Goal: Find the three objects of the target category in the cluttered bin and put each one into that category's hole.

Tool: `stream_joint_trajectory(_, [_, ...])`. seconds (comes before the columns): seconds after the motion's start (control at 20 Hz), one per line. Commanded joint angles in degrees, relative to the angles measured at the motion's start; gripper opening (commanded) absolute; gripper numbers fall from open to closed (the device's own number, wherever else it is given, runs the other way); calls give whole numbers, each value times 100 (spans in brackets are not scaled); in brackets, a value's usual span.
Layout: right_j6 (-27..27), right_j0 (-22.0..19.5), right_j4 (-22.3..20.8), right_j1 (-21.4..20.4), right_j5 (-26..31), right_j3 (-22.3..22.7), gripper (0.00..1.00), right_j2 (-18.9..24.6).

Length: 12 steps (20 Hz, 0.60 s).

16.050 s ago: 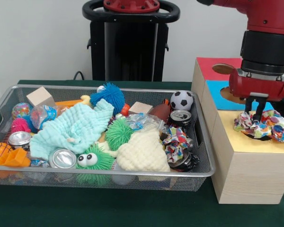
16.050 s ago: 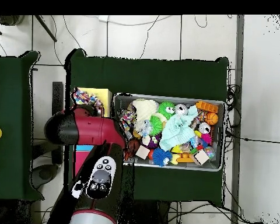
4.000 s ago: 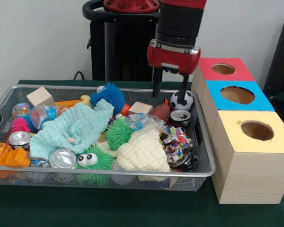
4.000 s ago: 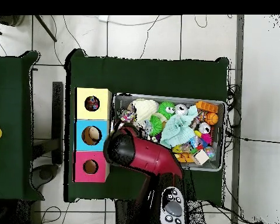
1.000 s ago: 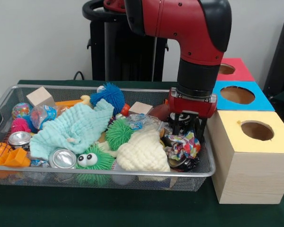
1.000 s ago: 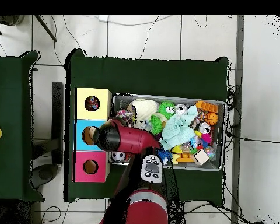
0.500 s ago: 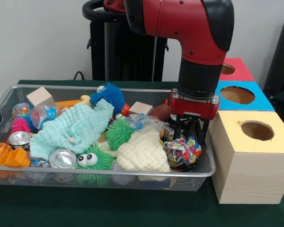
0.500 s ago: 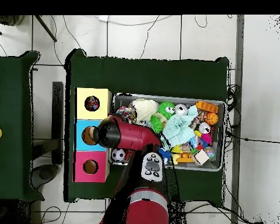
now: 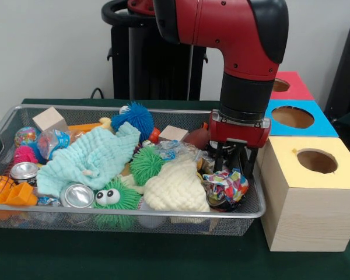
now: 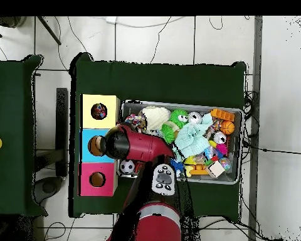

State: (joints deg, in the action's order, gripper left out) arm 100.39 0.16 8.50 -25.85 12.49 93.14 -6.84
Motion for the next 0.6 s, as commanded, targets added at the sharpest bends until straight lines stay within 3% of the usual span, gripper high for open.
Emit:
stream_joint_trajectory(0.05, [846, -160, 161, 209, 194, -354, 100, 442])
stream_joint_trajectory(0.15, [874, -162, 180, 208, 169, -350, 100, 447])
stream_joint_trajectory(0.2, [927, -170, 197, 200, 55, -312, 0, 457])
stream_joint_trajectory(0.4, [701, -269, 120, 180, 282, -420, 0, 573])
stream_joint_trajectory(0.6, [803, -160, 192, 149, 431, -498, 0, 457])
